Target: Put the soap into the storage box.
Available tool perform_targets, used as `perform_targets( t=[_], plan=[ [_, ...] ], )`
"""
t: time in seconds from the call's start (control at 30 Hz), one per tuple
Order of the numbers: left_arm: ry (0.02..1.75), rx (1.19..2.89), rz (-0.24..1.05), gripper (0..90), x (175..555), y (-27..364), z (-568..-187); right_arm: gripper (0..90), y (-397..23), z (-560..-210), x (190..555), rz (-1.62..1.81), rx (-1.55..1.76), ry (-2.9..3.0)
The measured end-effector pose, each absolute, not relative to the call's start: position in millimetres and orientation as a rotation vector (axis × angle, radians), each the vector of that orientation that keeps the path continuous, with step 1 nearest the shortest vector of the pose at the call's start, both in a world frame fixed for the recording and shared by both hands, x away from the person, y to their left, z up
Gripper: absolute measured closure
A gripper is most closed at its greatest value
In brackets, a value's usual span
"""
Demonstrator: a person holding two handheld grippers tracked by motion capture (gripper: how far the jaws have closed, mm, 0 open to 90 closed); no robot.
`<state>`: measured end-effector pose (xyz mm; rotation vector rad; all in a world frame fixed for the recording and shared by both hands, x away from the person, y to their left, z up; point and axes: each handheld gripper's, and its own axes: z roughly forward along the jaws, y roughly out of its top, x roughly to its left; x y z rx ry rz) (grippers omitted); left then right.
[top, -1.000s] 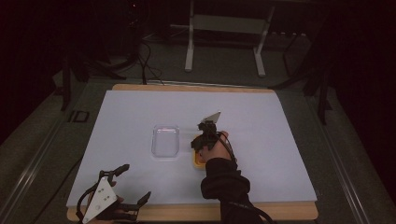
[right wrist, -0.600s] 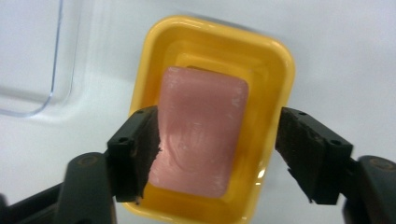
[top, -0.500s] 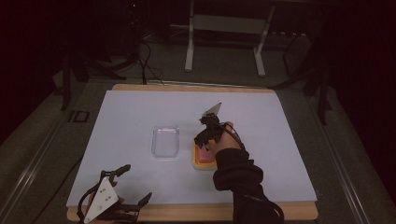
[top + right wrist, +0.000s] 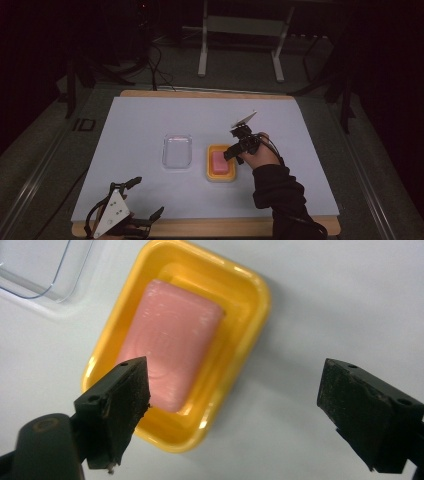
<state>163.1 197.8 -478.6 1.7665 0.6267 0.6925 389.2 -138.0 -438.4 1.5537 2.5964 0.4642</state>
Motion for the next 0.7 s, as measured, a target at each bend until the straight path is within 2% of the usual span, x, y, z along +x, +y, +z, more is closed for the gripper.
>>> perform_targets(
  t=[0.27,0.7],
  plan=[
    [0.637,1.761,0.673,0.3,163.6,198.5,-479.0,12.9,-169.6,-427.6,373.7,0.553,1.393,2.558],
    [0.653,1.768,0.672,0.3,166.2,198.4,-480.9,13.8,-220.5,-427.7,345.0,0.683,1.329,2.506]
  ],
)
